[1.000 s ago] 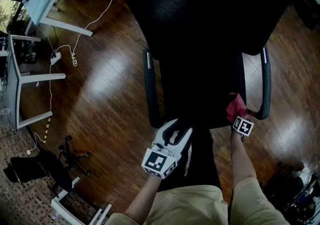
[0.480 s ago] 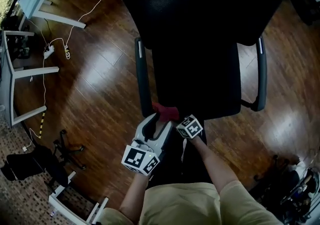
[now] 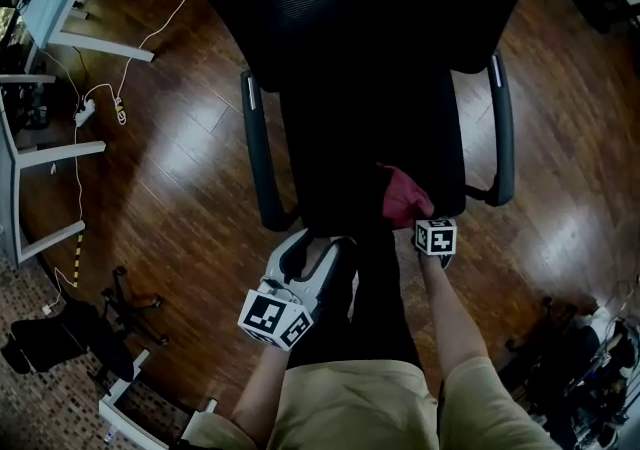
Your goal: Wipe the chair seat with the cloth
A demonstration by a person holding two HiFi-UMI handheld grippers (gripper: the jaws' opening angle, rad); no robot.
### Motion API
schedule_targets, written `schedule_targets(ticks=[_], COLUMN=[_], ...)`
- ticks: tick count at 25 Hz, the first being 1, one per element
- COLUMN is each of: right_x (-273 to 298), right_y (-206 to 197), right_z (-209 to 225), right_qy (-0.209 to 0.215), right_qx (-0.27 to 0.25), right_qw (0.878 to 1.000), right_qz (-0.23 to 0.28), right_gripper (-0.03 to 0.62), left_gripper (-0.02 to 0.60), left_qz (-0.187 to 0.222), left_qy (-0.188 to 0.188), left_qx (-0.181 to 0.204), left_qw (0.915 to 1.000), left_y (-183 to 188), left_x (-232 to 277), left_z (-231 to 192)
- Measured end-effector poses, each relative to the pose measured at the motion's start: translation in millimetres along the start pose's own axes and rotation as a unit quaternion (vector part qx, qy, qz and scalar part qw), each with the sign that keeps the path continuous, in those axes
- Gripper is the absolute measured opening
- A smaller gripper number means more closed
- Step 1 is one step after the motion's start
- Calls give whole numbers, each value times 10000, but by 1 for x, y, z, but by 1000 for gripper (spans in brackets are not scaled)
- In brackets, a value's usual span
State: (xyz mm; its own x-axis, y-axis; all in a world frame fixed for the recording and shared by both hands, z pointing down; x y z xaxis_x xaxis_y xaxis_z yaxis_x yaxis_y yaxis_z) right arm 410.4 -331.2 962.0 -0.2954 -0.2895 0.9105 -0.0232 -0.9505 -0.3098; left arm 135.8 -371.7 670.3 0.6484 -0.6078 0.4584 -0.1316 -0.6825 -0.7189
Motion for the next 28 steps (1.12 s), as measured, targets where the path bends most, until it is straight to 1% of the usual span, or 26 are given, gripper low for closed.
schedule_targets(ticks=[1,2,3,4,5,6,7,8,9,10,11,12,13,14,15,16,17,18,19,20,21,22,24,26,28], right_x=[-16,-29,-40,-49,-53,-51,-45,-38,-30,-23,-15,-7,1,9,17,25,33,40,48,57,63,66,59,44,22], right_y=[-5,-12,-18,-20,-19,-17,-15,-13,-13,-12,-13,-15,-16,-16,-17,-19,-21,-24,-26,-27,-27,-24,-23,-27,-28], right_z=[42,80,111,132,142,143,135,118,91,55,13,-33,-80,-122,-158,-189,-216,-238,-253,-260,-257,-246,-200,-136,-66], right_qy=[-508,-968,-1315,-1507,-1545,-1463,-1277,-967,-525,28,660,1331,1980,2532,2943,3217,3371,3413,3348,3193,2992,2786,2415,2054,1559], right_qx=[354,673,902,1007,986,869,691,475,239,-5,-252,-513,-793,-1061,-1268,-1407,-1528,-1689,-1902,-2138,-2339,-2464,-2451,-2131,-1703], right_qw=[9981,9930,9872,9834,9831,9854,9893,9941,9983,10000,9975,9897,9769,9613,9464,9345,9256,9198,9167,9162,9176,9206,9321,9498,9691], right_qz=[7,8,7,-9,-44,-81,-107,-115,-103,-77,-52,-60,-119,-232,-395,-593,-788,-949,-1065,-1139,-1179,-1188,-1129,-1016,-872], right_gripper=[15,15,15,15,15,15,15,15,15,15,15,15,15,15,15,15,15,15,15,15,15,15,15,15,15], left_gripper=[178,178,178,178,178,178,178,178,178,178,178,178,178,178,179,179,179,179,183,184,184,187,192,198,203], left_qz=[-9,-23,-33,-39,-43,-41,-30,-11,6,8,-7,-22,-26,-16,13,59,110,156,197,236,268,280,251,230,211], left_qy=[-35,-67,-94,-105,-97,-77,-54,-32,-11,14,49,94,144,198,252,305,362,426,493,553,596,620,597,526,476], left_qx=[-11,-5,15,43,64,67,49,15,-22,-45,-44,-18,24,71,104,111,88,45,-3,-45,-73,-84,-77,-103,-161], left_qw=[10000,10000,9999,9999,9999,9999,10000,10000,10000,10000,10000,10000,9999,9998,9996,9995,9992,9990,9986,9982,9978,9976,9979,9983,9985], left_y=[-3,-5,-7,-6,-5,-4,-5,-8,-11,-14,-14,-11,-7,-2,4,8,12,14,14,14,14,14,13,8,8], left_x=[1,1,2,3,4,5,6,6,6,7,8,10,11,13,12,11,8,4,0,-3,-4,-4,-6,-7,-3], left_z=[2,5,7,9,9,8,5,2,1,0,0,0,-1,-3,-7,-11,-15,-20,-24,-27,-30,-31,-29,-27,-27])
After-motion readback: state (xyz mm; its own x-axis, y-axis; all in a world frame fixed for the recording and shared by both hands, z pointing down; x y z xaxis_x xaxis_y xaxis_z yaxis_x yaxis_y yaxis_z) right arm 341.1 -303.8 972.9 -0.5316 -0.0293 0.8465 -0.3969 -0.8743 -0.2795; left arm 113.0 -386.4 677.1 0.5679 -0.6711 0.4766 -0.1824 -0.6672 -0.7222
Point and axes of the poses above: the fingertips, and each gripper's own axes: x forward along the fingers, z to its right, y out of its top, the point moved 5 cm from there along -x, backward along the fingers, and after that the axes turned 1 degree about -x, right-handed, at the moved point
